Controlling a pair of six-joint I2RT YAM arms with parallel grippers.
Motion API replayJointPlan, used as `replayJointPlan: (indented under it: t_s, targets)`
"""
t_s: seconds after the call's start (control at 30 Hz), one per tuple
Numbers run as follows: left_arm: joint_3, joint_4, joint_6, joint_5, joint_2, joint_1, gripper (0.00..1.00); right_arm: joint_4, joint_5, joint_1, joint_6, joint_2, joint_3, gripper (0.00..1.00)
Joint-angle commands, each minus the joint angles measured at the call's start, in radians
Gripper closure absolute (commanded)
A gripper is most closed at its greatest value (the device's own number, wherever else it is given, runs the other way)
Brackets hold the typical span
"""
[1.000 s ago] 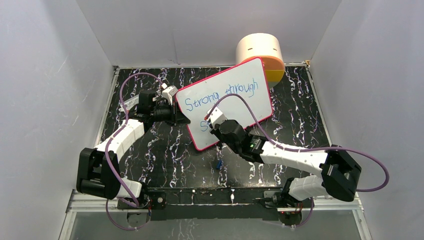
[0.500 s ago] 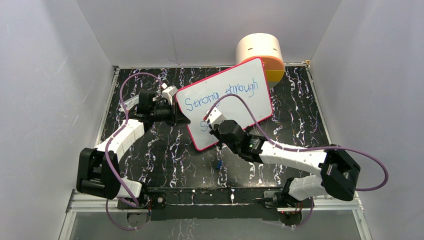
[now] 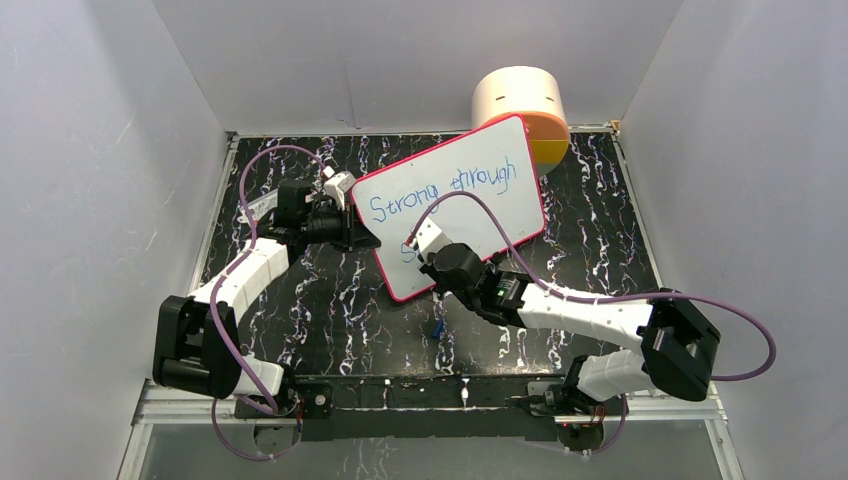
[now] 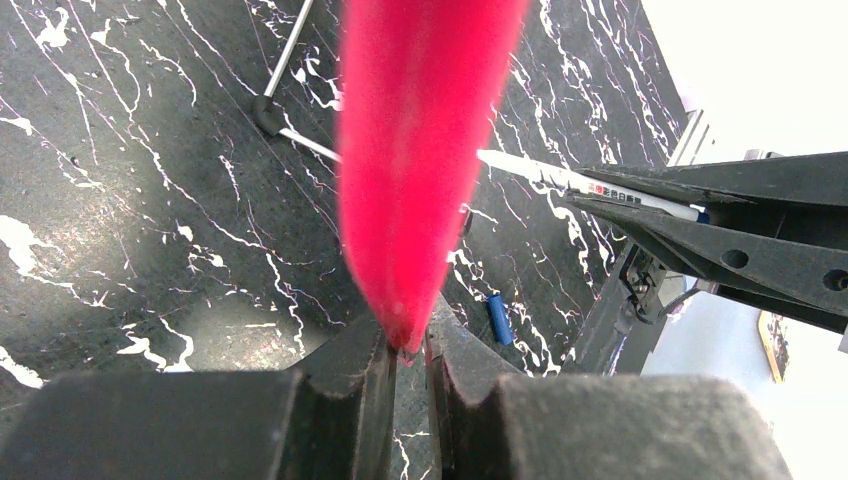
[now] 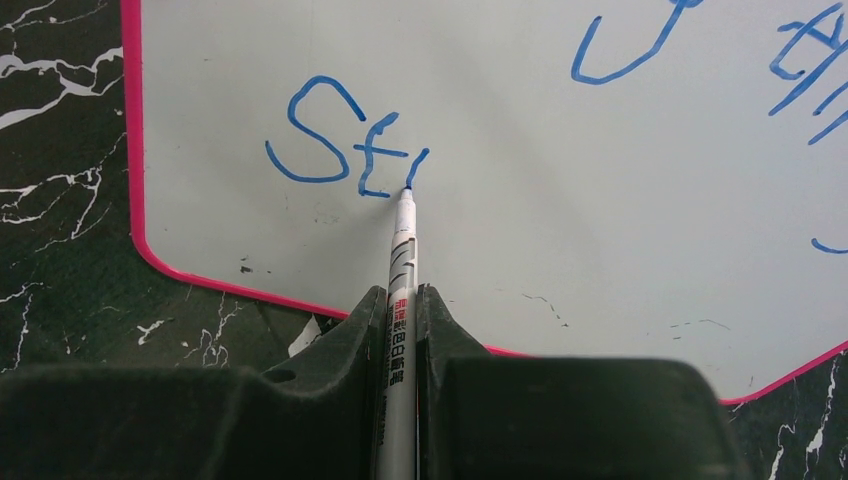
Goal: Write a sentence on the whiteboard
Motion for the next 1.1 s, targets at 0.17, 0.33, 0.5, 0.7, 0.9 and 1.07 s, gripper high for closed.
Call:
replayJointPlan:
  t_s: [0.17,0.33,0.5,0.7,0.9,1.07]
  targets:
    - [0.006,-0.048,0.025,-0.051,0.004,-0.002,1.00,0.002,0.048,0.009,0.017,-0.019,0.010,1.00]
    - [0.006,-0.048,0.025,-0.051,0.004,-0.002,1.00,0.004,0.057,0.009,0.016,-0.016,0.008,1.00]
    - [0.006,-0.048,0.025,-0.050,0.005,-0.004,1.00,0.027,0.087,0.009,0.012,-0.011,0.002,1.00]
    - [0.006,-0.048,0.027,-0.050,0.005,-0.005,1.00,0.066,0.106,0.009,0.002,-0.013,0.003,1.00]
    - [0.006,-0.048,0.027,-0.051,0.005,-0.006,1.00,0.100,0.107,0.009,-0.014,-0.018,0.008,1.00]
    - [0.006,-0.048,0.026,-0.051,0.005,-0.006,1.00,0.119,0.110,0.009,-0.018,-0.023,0.009,1.00]
